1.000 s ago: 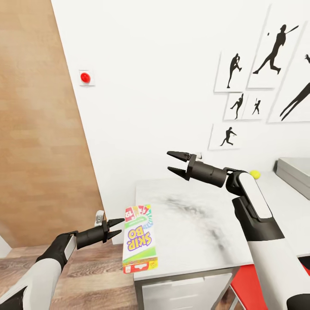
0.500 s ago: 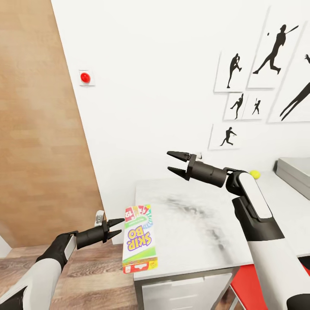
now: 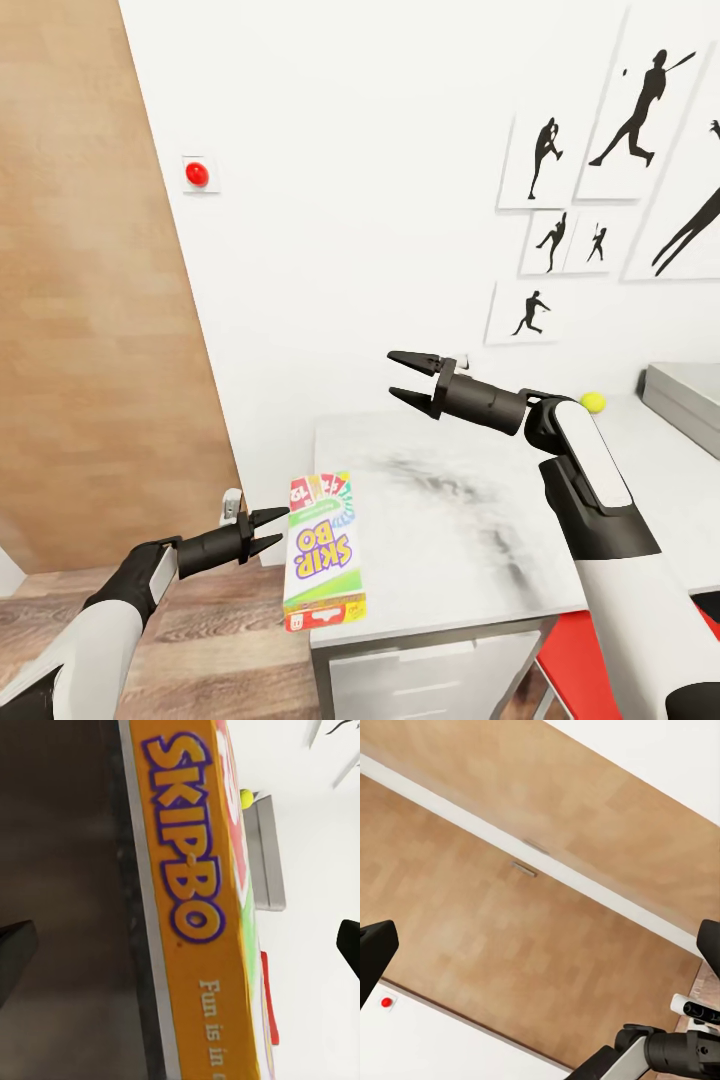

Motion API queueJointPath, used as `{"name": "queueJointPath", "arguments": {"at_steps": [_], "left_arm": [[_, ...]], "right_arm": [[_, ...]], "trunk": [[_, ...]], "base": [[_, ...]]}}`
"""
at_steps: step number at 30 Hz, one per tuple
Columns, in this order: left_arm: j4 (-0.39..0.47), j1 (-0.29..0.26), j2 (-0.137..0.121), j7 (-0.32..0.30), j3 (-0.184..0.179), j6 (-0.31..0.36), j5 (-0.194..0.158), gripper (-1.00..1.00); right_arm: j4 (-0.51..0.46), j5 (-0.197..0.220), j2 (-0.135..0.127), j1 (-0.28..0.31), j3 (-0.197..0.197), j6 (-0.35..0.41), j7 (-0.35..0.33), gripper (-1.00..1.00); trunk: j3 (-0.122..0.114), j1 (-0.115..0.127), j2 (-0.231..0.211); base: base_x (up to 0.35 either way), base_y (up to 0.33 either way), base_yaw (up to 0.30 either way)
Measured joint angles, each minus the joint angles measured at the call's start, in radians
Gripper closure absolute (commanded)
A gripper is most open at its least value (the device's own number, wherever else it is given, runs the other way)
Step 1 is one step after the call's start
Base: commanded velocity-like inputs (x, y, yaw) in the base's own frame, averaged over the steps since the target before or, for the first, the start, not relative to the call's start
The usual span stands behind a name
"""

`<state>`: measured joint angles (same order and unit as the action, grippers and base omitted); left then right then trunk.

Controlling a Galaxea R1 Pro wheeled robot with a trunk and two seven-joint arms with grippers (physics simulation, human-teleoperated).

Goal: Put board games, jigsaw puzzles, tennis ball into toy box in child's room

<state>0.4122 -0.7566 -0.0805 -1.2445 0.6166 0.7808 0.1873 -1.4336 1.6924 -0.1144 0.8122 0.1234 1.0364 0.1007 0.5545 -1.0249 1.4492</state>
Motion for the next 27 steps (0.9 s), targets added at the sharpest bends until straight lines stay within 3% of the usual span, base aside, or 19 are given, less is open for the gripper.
{"name": "queueJointPath", "arguments": {"at_steps": [6,10,27], "left_arm": [[0.0,0.0,0.0,0.0,0.0,0.0,0.0,-1.0],[0.0,0.0,0.0,0.0,0.0,0.0,-0.001,-1.0],[0.0,0.0,0.0,0.0,0.0,0.0,0.0,-1.0]], "right_arm": [[0.0,0.0,0.006,0.002,0.0,0.0,0.0,-1.0],[0.0,-0.004,0.015,0.003,0.0,0.0,0.005,-1.0],[0.0,0.001,0.033,0.014,0.0,0.001,0.048,-1.0]], "trunk": [[0.0,0.0,0.0],[0.012,-0.015,0.028],[0.013,-0.015,0.028]], "base": [[0.0,0.0,0.0],[0.0,0.0,0.0],[0.0,-0.001,0.0]]}}
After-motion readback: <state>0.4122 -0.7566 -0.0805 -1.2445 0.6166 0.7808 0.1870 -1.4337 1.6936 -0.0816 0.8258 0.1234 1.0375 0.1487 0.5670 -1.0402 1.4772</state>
